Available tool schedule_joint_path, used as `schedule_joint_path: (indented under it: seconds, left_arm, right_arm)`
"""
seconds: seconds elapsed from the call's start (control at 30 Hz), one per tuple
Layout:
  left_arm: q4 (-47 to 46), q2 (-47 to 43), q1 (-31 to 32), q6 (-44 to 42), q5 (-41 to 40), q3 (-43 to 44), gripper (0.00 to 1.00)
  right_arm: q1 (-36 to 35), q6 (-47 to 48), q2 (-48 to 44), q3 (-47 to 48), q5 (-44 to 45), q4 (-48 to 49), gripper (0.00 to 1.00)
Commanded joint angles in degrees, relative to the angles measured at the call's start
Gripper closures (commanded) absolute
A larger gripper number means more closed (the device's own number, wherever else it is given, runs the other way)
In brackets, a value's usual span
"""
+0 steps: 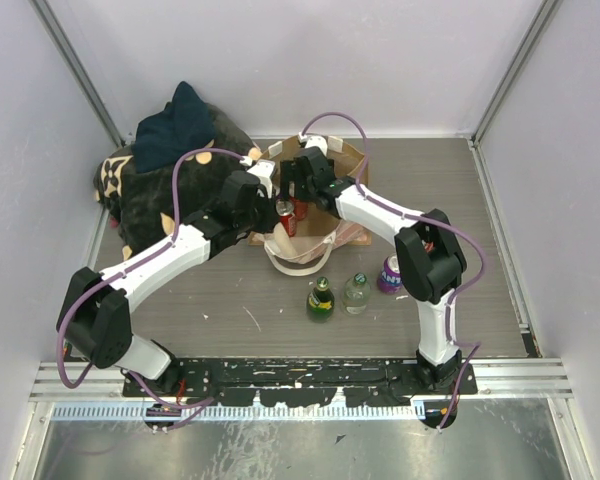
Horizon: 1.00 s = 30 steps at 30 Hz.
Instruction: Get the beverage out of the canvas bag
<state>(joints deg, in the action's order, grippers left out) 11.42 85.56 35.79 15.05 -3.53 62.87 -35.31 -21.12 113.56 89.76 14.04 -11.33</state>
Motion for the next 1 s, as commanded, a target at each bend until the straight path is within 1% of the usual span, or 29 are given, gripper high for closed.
schedule_joint_path:
  seconds: [0.0, 0.13, 0.33, 0.4, 0.5, 0.57, 0.63, 0.67, 0.73, 0.77, 0.8, 0.97]
  left_arm:
    - [2.64, 1.12, -0.41, -1.14, -1.84, -0.86, 0.82]
    - [2.52, 1.16, -0.45, -1.28, -1.95, -0.76, 0.82]
    - [2.55, 1.49, -0.38, -1.10, -1.60, -0.61, 0.82]
    - [2.61, 1.52, -0.38, -1.07, -1.57, -0.57, 0.82]
    - [2.59, 1.42, -0.37, -0.92, -1.81, -0.60, 0.82]
    - [2.58, 1.23, -0.44, -0.72, -1.96, -0.57, 0.82]
    - [2.38, 1.06, -0.40, -0.66, -2.10, -0.69, 0.82]
    - [2.27, 1.09, -0.41, -0.64, -2.16, -0.66, 0.82]
    - [2.22, 1.17, -0.37, -0.50, -2.10, -0.56, 0.82]
    - [2.16, 1.25, -0.44, -0.47, -2.06, -0.51, 0.82]
    - [2.15, 1.27, -0.42, -0.38, -2.05, -0.47, 0.82]
    - [1.76, 1.24, -0.38, -0.25, -1.84, -0.38, 0.82]
  right_arm:
    - [-0.20, 0.56, 1.44, 0.79, 2.02, -0.40, 0.08]
    - [0.06, 0.07, 2.36, -0.19, 2.81, -0.56, 0.09]
    - [0.68, -0.42, 5.09, 1.41, 2.43, -0.86, 0.09]
    - [0.79, -0.26, 6.14, 2.21, 1.86, -1.08, 0.13]
    - [0.76, -0.39, 7.21, 3.08, 0.70, -1.81, 0.24]
    - [0.77, -0.38, 7.25, 2.66, 0.24, -1.93, 0.30]
    - [0.77, -0.29, 6.80, 1.80, 0.13, -1.86, 0.39]
    - [0.77, 0.02, 6.51, 1.31, 0.23, -1.85, 0.50]
    - [0.77, 0.75, 5.95, 0.96, 0.57, -2.00, 0.75]
    - [0.81, 1.34, 5.59, 1.11, 0.86, -2.25, 0.90]
    - [0.79, 2.14, 4.98, 1.54, 1.24, -2.66, 0.98]
    - [0.51, 7.05, -0.46, 4.11, 2.65, -2.48, 0.99]
